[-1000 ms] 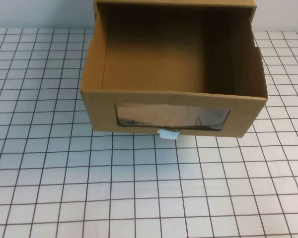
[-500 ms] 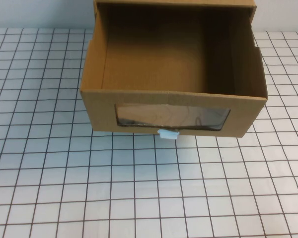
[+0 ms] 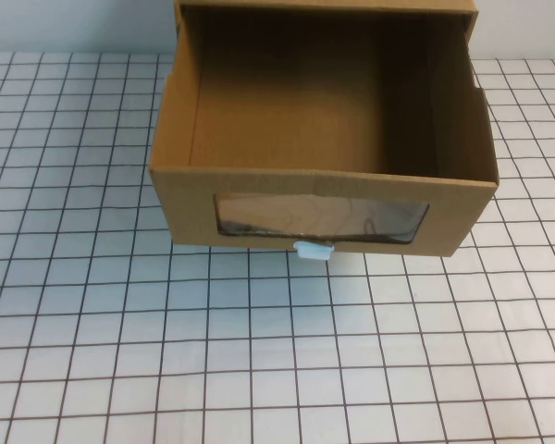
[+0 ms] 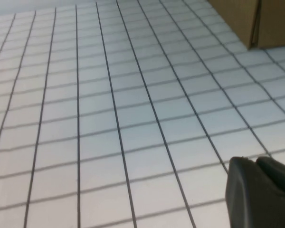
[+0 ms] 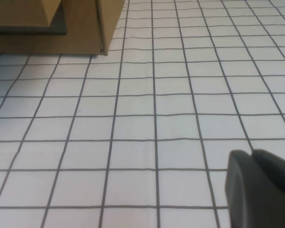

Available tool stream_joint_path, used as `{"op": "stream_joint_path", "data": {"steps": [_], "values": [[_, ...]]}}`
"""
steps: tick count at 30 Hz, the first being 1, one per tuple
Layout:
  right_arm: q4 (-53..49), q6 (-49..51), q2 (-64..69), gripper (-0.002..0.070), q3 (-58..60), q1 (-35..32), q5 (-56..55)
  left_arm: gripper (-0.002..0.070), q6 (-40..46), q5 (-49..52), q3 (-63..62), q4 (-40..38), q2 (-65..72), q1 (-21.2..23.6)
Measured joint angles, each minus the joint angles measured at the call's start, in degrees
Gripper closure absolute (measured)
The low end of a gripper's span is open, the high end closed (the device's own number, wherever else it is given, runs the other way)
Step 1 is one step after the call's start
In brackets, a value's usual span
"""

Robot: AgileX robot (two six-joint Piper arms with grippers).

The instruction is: Close the shoe box

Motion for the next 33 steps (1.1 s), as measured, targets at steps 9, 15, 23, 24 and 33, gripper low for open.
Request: {"op": "stream_joint_path", "data": {"steps": [9,15,23,24,33], "values": [[0.2,0.0,0.0,0.0690,0.0,0.0,-17.3,0.0680,0.0,-19.0,0.0,-0.5,0.0,0.0],[0.4,0.0,0.0,0.0690,0.0,0.0,-32.9,0.0680,0.0,-31.8,0.0,-1.7,0.0,0.0],[1.0,6.0,0.0,0.0690,0.0,0.0,-47.9,0.0680,-4.2,-46.6,0.0,-2.6,0.0,0.0],[1.0,8.0,0.0,0.0690,0.0,0.0,-51.0,0.0680,-6.8,-51.9,0.0,-2.8,0.0,0.0],[-1.5,22.3,-0.4,0.0690,-13.3,0.0,-60.1,0.0680,-16.8,-69.1,-9.5,-3.1,-0.2,0.0]]}}
